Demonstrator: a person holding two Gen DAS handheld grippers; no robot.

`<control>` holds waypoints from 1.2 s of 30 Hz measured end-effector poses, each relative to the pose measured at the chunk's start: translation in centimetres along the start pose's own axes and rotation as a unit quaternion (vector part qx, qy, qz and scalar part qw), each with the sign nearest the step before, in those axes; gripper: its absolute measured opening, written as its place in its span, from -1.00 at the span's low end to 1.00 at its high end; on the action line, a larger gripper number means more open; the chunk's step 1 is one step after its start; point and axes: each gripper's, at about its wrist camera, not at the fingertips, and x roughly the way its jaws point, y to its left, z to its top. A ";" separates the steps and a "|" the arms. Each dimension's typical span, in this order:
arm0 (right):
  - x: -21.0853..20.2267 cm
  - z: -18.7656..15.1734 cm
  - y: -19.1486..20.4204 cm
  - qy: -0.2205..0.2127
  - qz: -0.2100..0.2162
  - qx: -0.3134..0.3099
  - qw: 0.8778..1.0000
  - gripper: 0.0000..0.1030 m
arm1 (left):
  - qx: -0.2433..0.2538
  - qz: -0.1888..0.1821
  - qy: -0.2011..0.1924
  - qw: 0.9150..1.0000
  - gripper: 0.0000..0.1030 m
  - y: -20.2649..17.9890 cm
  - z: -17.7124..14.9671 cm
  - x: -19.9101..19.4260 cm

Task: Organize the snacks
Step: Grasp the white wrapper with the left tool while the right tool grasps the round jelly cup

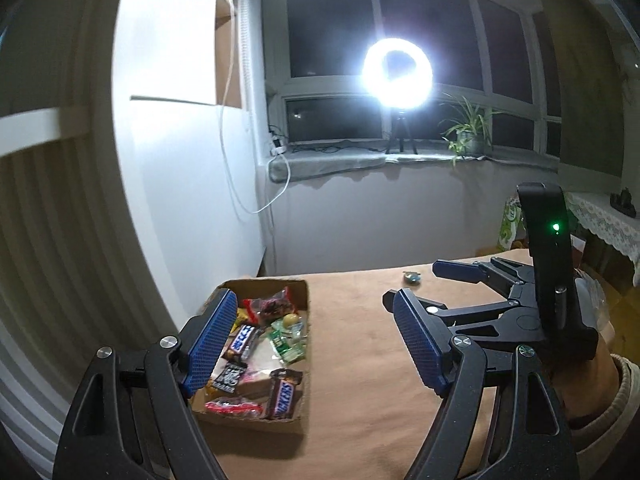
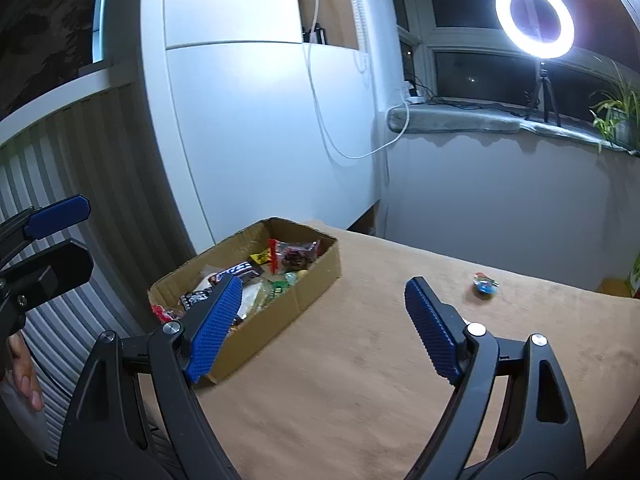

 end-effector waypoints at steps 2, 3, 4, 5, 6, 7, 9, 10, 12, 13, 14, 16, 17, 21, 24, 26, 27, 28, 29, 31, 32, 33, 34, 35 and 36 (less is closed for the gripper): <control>-0.3 -0.2 -0.8 -0.001 -0.002 0.005 1.000 0.67 | 0.006 -0.003 0.002 1.000 0.57 -0.8 0.2 0.3; -0.4 -0.3 -1.2 -0.001 -0.004 0.007 1.000 0.67 | 0.009 -0.004 0.003 1.000 0.57 -1.2 0.3 0.4; -0.5 -0.5 -1.6 -0.002 -0.006 0.010 1.000 0.67 | 0.012 -0.006 0.005 1.000 0.57 -1.6 0.3 0.5; -0.6 -0.7 -2.2 -0.001 -0.008 0.014 1.000 0.67 | 0.015 -0.008 0.007 1.000 0.57 -2.1 0.3 0.7; -0.6 -0.8 -2.7 -0.001 -0.010 0.017 1.000 0.67 | 0.017 -0.011 0.010 1.000 0.57 -2.5 0.3 0.9; -0.6 -1.0 -3.5 0.000 -0.013 0.022 1.000 0.67 | 0.019 -0.016 0.014 1.000 0.57 -2.9 0.3 1.4; -0.6 -1.3 -4.6 0.001 -0.018 0.027 0.999 0.67 | 0.022 -0.024 0.023 0.999 0.57 -3.7 0.2 2.3; -0.5 -1.5 -5.6 0.004 -0.023 0.031 0.999 0.67 | 0.023 -0.029 0.028 0.999 0.57 -4.2 0.1 2.9; -0.4 -1.8 -7.2 0.009 -0.032 0.037 0.999 0.67 | 0.023 -0.041 0.039 0.998 0.57 -5.0 0.0 4.0; -0.3 -1.9 -7.9 0.010 -0.036 0.040 0.999 0.67 | 0.022 -0.047 0.044 0.998 0.57 -5.4 0.0 4.6; -0.2 -2.0 -8.8 0.012 -0.041 0.043 0.998 0.67 | 0.020 -0.054 0.050 0.997 0.57 -5.8 -0.1 5.4; 0.3 -2.2 -10.5 0.018 -0.051 0.047 0.997 0.67 | 0.018 -0.066 0.063 0.996 0.57 -6.7 -0.4 6.8; 0.7 -2.3 -11.5 0.024 -0.056 0.047 0.997 0.67 | 0.016 -0.075 0.073 0.994 0.57 -7.2 -0.6 8.0; 2.6 -2.6 -14.7 0.048 -0.075 0.046 0.995 0.67 | 0.009 -0.102 0.108 0.989 0.57 -8.9 -1.6 11.5; 4.4 -2.7 -16.7 0.072 -0.083 0.040 0.993 0.67 | 0.009 -0.118 0.135 0.984 0.57 -10.4 -2.4 14.8; 6.0 -2.5 -17.6 0.086 -0.082 0.029 0.993 0.67 | 0.010 -0.126 0.149 0.981 0.57 -11.2 -2.8 16.9; 7.1 -2.3 -18.3 0.098 -0.079 0.023 0.992 0.67 | 0.011 -0.128 0.154 0.980 0.57 -11.4 -3.0 17.6; 8.0 -2.3 -18.7 0.108 -0.076 0.019 0.991 0.67 | 0.010 -0.131 0.160 0.978 0.57 -11.6 -3.1 18.6; 9.2 -2.1 -19.3 0.118 -0.071 0.016 0.990 0.67 | 0.007 -0.135 0.169 0.976 0.57 -11.9 -3.3 20.1; 11.7 -1.8 -20.4 0.145 -0.063 0.013 0.987 0.67 | 0.000 -0.141 0.183 0.973 0.57 -12.1 -3.7 22.0; 12.6 -1.6 -21.1 0.153 -0.059 0.010 0.986 0.67 | -0.009 -0.151 0.194 0.969 0.57 -12.3 -3.9 23.5; 13.6 -1.5 -21.7 0.160 -0.053 0.006 0.986 0.67 | -0.013 -0.154 0.200 0.968 0.57 -12.4 -3.9 24.4; 14.5 -1.3 -22.1 0.168 -0.046 0.000 0.985 0.67 | -0.019 -0.156 0.205 0.966 0.57 -12.4 -4.0 25.4; 15.5 -1.0 -22.5 0.176 -0.040 -0.006 0.984 0.67 | -0.026 -0.157 0.210 0.965 0.56 -12.4 -4.0 26.4; 16.3 -0.8 -22.7 0.182 -0.033 -0.013 0.983 0.67 | -0.034 -0.159 0.215 0.963 0.56 -12.4 -4.1 27.4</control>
